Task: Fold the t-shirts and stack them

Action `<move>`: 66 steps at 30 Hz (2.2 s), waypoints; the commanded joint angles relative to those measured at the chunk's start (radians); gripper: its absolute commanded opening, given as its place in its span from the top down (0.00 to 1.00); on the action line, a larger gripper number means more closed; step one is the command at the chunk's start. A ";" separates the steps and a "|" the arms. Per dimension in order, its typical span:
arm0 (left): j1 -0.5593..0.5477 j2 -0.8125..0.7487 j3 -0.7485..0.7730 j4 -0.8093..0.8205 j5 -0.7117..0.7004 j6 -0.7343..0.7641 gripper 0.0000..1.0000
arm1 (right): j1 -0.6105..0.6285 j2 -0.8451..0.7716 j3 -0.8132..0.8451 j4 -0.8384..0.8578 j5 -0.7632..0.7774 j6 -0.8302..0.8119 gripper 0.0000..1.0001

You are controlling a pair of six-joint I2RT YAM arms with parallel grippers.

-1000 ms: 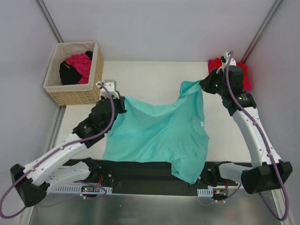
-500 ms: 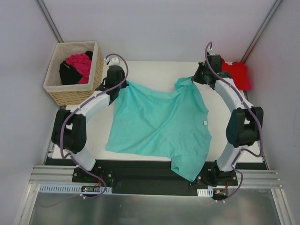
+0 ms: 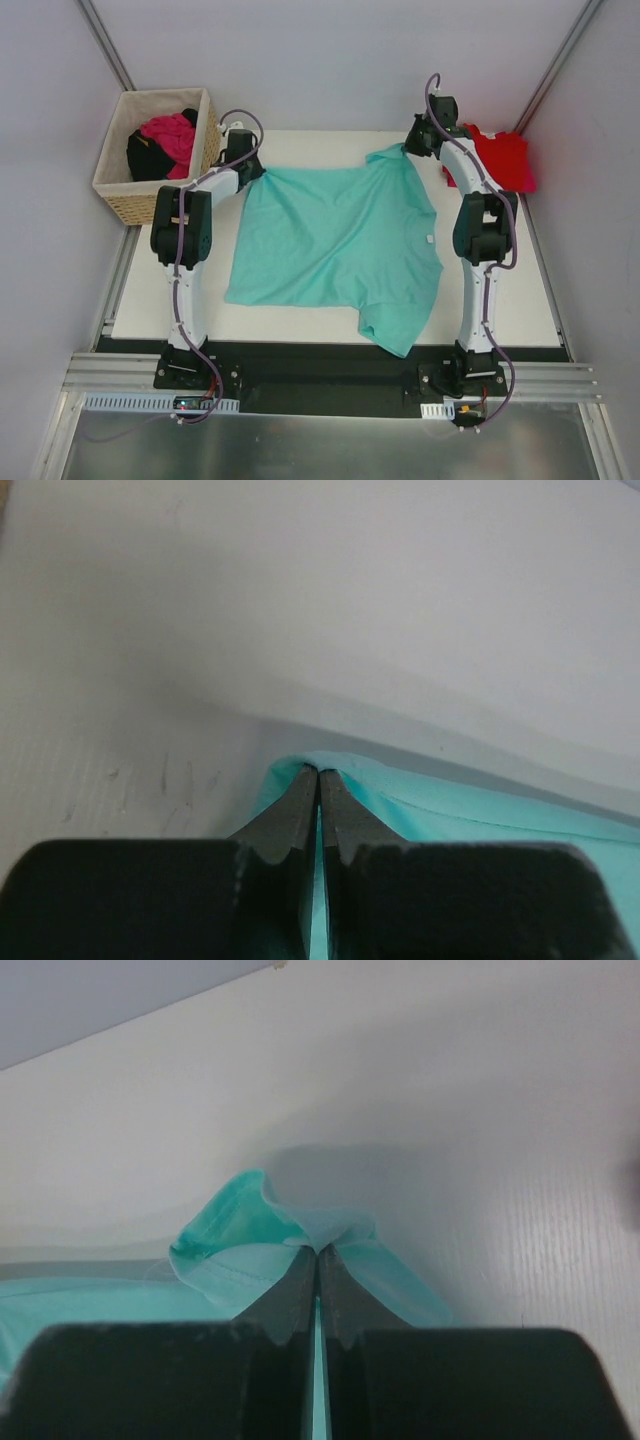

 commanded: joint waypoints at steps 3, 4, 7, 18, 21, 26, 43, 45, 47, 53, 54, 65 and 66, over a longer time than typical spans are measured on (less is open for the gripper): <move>0.072 0.005 0.074 -0.023 0.027 -0.048 0.69 | -0.001 0.053 0.133 -0.003 -0.008 -0.010 0.90; 0.080 0.004 0.095 -0.033 0.015 -0.043 0.54 | -0.001 0.047 0.126 0.006 -0.010 -0.020 0.79; 0.086 -0.044 0.111 -0.062 -0.042 -0.042 0.01 | 0.000 -0.033 0.088 0.025 0.019 -0.054 0.44; -0.053 -0.521 -0.122 -0.172 0.148 -0.080 0.01 | 0.121 -0.655 -0.561 0.051 0.105 -0.009 0.02; -0.185 -0.623 -0.282 -0.195 0.084 -0.077 0.01 | 0.169 -0.786 -0.721 0.034 0.098 0.070 0.02; -0.308 -0.729 -0.502 -0.227 0.053 -0.146 0.01 | 0.298 -0.947 -1.018 0.002 0.176 0.102 0.03; -0.373 -0.797 -0.796 -0.172 0.048 -0.267 0.01 | 0.341 -1.114 -1.404 0.029 0.154 0.170 0.04; -0.376 -0.799 -0.809 -0.172 0.031 -0.269 0.01 | 0.339 -1.116 -1.423 0.032 0.160 0.177 0.04; -0.376 -0.792 -0.826 -0.174 0.016 -0.269 0.01 | 0.339 -1.105 -1.443 0.041 0.165 0.185 0.04; -0.376 -0.754 -0.877 -0.198 -0.025 -0.301 0.01 | 0.341 -1.055 -1.472 0.058 0.165 0.200 0.04; -0.376 -0.748 -0.885 -0.200 -0.031 -0.304 0.01 | 0.339 -1.048 -1.477 0.063 0.164 0.202 0.04; -0.374 -0.753 -0.964 -0.260 -0.140 -0.367 0.01 | 0.339 -1.051 -1.523 0.008 0.240 0.234 0.05; -0.373 -0.753 -0.967 -0.270 -0.148 -0.374 0.01 | 0.339 -1.054 -1.524 -0.004 0.251 0.243 0.05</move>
